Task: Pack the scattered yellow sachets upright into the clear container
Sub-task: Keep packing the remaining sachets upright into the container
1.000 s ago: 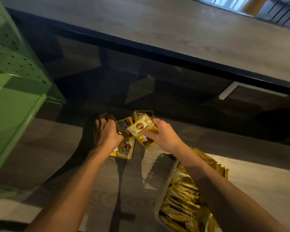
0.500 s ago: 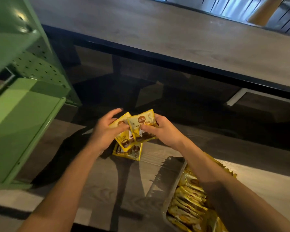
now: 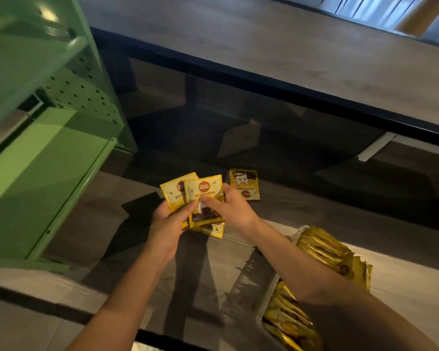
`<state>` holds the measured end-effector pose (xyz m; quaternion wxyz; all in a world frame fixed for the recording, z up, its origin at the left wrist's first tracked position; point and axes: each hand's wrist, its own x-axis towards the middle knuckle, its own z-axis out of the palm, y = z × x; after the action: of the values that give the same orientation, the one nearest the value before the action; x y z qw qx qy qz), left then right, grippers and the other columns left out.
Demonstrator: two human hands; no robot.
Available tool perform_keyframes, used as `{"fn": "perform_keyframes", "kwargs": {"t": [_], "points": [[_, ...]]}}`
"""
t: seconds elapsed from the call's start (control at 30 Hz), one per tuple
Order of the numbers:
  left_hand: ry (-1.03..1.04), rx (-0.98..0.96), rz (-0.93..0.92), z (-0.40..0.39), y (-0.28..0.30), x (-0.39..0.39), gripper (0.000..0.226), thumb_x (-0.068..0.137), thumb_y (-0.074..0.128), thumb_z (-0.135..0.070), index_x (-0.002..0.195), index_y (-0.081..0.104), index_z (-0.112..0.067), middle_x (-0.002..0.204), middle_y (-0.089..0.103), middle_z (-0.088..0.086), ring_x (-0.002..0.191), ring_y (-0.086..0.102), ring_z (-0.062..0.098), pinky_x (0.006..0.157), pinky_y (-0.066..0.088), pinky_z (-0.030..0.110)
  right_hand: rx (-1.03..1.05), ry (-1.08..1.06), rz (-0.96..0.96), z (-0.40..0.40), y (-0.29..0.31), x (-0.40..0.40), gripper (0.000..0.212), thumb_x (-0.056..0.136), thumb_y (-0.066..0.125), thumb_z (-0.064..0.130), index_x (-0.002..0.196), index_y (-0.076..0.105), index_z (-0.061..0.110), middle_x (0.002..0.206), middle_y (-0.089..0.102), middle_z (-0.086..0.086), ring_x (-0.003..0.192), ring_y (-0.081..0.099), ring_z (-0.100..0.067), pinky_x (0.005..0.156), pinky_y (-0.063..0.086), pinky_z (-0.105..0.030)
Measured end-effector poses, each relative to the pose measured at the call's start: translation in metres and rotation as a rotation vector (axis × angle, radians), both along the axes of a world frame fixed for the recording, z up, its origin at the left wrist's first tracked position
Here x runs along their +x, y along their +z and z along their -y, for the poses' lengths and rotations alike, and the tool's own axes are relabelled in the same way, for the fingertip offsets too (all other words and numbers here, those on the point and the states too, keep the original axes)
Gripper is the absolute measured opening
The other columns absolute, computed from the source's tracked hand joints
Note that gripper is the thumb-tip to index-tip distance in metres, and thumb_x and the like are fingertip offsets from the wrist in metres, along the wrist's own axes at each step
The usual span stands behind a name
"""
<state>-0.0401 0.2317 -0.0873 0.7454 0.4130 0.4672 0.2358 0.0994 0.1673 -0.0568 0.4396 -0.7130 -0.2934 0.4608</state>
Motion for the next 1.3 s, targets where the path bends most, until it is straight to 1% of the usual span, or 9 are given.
{"fn": "perform_keyframes", "kwargs": {"t": [0.17,0.3,0.5,0.7,0.87,1.0,1.07,1.17,1.3], "points": [[0.186,0.079,-0.053,-0.008,-0.005,-0.015,0.025,0.088,0.073,-0.017,0.111,0.069,-0.026,0.101,0.077,-0.007,0.094,0.073,0.011,0.082,0.059,0.034,-0.159,-0.076,0.376,-0.011,-0.009,0.003,0.035,0.098,0.048,0.048,0.107,0.057,0.015,0.096,0.064,0.003,0.091,0.063,-0.017,0.070,0.052,-0.029],[0.243,0.078,-0.061,-0.014,-0.011,-0.030,0.021,0.088,0.073,-0.014,0.105,0.069,-0.027,0.090,0.078,-0.012,0.084,0.073,0.004,0.058,0.055,0.016,-0.359,0.328,0.761,-0.015,-0.022,0.005,0.056,0.087,0.067,0.035,0.134,0.046,0.015,0.131,0.052,-0.011,0.120,0.052,-0.029,0.096,0.048,-0.041],[0.319,0.019,-0.062,-0.011,-0.017,-0.038,0.022,0.086,0.075,-0.015,0.104,0.068,-0.027,0.103,0.075,-0.003,0.091,0.073,0.010,0.071,0.056,0.025,-0.554,0.451,1.011,-0.018,-0.033,-0.005,0.073,0.079,0.074,0.042,0.136,0.039,0.012,0.135,0.048,-0.014,0.127,0.045,-0.035,0.101,0.040,-0.045],[0.296,0.053,-0.082,-0.012,-0.019,-0.041,0.021,0.087,0.074,-0.018,0.103,0.068,-0.030,0.102,0.075,-0.008,0.089,0.072,0.005,0.076,0.055,0.026,-0.572,0.411,0.921,-0.017,-0.031,-0.006,0.069,0.080,0.076,0.036,0.134,0.041,0.010,0.133,0.049,-0.014,0.126,0.045,-0.034,0.100,0.042,-0.044],[0.239,0.123,-0.102,-0.017,-0.015,-0.037,0.026,0.089,0.072,-0.020,0.113,0.067,-0.031,0.099,0.076,-0.012,0.088,0.073,0.003,0.069,0.053,0.020,-0.394,0.370,0.838,0.000,-0.005,0.007,0.045,0.091,0.064,0.025,0.132,0.046,0.021,0.112,0.065,-0.010,0.104,0.063,-0.031,0.082,0.055,-0.043],[0.191,0.177,-0.067,-0.018,-0.009,-0.023,0.026,0.090,0.072,-0.019,0.113,0.068,-0.030,0.098,0.077,-0.014,0.089,0.074,0.004,0.062,0.056,0.016,-0.218,0.162,0.623,0.025,0.024,0.030,0.049,0.090,0.066,0.023,0.137,0.050,0.025,0.118,0.066,-0.004,0.103,0.066,-0.024,0.086,0.055,-0.043],[0.192,0.180,-0.049,-0.016,-0.005,-0.014,0.025,0.089,0.072,-0.019,0.110,0.068,-0.031,0.097,0.077,-0.014,0.089,0.073,0.004,0.065,0.059,0.019,-0.124,0.073,0.488,0.041,0.037,0.037,0.048,0.087,0.073,0.026,0.131,0.053,0.027,0.112,0.067,0.006,0.096,0.068,-0.010,0.079,0.059,-0.031],[0.081,0.178,-0.070,-0.010,0.004,0.001,0.021,0.088,0.073,-0.025,0.106,0.069,-0.036,0.103,0.076,-0.011,0.096,0.072,0.009,0.085,0.057,0.036,-0.062,0.188,0.404,0.060,0.054,0.041,0.032,0.081,0.077,0.035,0.106,0.056,0.038,0.104,0.066,0.016,0.090,0.067,0.002,0.070,0.057,-0.018],[-0.230,0.178,0.030,0.004,0.028,0.022,0.018,0.092,0.068,-0.025,0.109,0.069,-0.032,0.104,0.077,-0.007,0.094,0.074,0.013,0.072,0.058,0.030,-0.107,0.316,0.503,0.070,0.069,0.048,0.034,0.080,0.076,0.041,0.107,0.056,0.044,0.105,0.058,0.024,0.093,0.065,-0.002,0.069,0.057,-0.016]]}}
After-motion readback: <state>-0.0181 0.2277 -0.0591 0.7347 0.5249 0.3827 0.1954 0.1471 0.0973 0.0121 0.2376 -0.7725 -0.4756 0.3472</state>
